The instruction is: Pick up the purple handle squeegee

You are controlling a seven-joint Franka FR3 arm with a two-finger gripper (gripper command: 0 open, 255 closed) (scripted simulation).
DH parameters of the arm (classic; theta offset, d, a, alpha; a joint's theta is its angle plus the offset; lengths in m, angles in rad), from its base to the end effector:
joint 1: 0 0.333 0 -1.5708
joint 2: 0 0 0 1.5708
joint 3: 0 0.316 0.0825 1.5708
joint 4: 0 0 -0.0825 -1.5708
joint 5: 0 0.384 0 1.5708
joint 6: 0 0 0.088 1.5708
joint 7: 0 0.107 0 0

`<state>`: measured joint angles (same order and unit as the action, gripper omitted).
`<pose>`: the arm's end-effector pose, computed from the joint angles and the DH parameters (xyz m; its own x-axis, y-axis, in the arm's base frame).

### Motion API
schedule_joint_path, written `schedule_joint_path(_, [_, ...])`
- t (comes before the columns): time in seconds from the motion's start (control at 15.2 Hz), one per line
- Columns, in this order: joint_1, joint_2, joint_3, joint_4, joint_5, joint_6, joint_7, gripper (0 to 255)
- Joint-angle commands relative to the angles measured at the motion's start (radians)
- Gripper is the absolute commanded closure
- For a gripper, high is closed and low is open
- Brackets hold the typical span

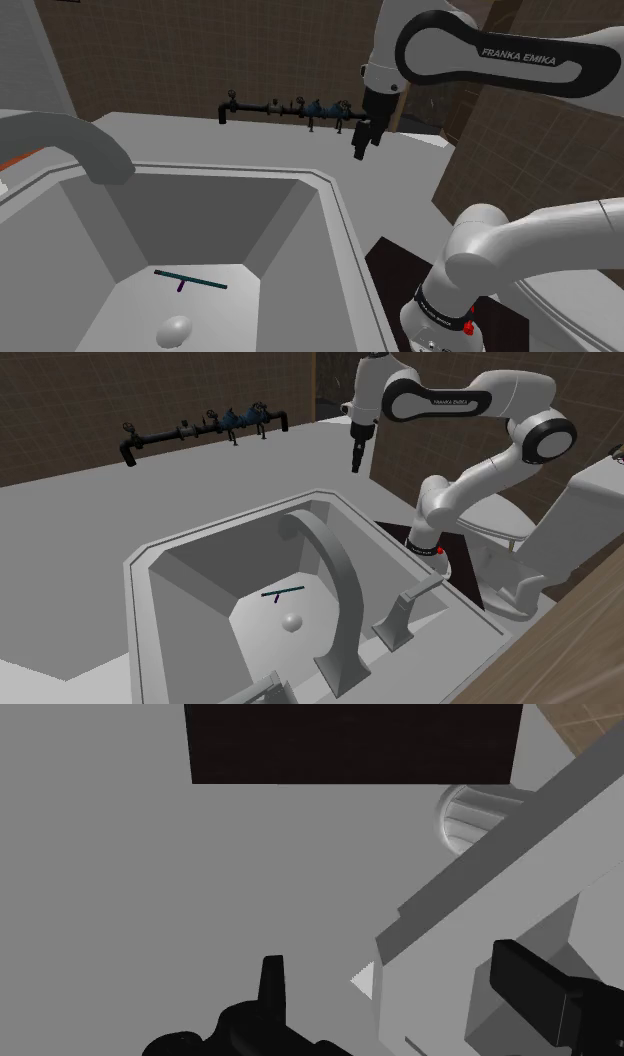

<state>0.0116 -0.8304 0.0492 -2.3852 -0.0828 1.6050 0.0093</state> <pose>0.2981 0.0142 0.5936 0.9979 0.0401 0.0504 0.0339 -0.9924 0.1184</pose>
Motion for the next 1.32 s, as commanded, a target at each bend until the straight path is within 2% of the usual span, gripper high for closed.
schedule_joint_path(0.0, [0.000, 0.000, 0.000, 0.000, 0.000, 0.000, 0.000, 0])
schedule_joint_path(0.59, [0.092, 0.194, 0.074, -0.027, 0.077, 0.242, -0.008, 0])
schedule_joint_path(1.25, [0.179, 0.459, 0.168, 0.031, 0.128, 0.478, -0.026, 0])
